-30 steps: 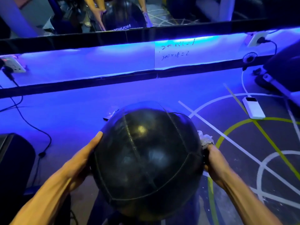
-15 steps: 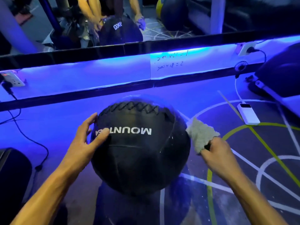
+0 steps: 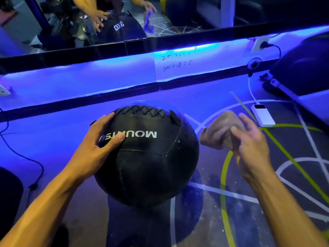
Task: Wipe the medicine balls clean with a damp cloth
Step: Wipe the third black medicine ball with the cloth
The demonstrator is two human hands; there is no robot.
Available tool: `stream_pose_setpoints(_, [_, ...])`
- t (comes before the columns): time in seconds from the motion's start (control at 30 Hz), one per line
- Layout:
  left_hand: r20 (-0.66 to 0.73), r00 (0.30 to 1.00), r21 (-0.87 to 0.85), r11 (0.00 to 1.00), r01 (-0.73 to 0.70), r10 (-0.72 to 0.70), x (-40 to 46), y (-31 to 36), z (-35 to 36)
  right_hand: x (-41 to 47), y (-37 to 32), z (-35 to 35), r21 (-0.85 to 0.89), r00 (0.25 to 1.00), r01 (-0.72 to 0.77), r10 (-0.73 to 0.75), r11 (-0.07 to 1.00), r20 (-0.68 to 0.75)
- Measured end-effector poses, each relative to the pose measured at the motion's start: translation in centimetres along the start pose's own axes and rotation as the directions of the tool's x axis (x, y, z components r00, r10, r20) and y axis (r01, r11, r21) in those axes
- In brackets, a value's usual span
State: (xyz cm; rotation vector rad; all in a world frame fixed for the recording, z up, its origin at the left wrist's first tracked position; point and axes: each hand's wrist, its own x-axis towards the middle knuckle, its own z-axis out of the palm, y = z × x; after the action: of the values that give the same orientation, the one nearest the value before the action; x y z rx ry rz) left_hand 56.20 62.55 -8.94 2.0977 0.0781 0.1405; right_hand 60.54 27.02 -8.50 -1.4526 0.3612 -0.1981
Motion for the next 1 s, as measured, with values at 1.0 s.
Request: stream_pose_setpoints(1.0, [-0.008, 0.999, -0.079, 0.996, 0.04, -0.04, -2.3, -2.1, -1.5, -1.8, 3.3, 11.5, -0.242, 0.694, 0.551, -0.278, 0.798, 0.664])
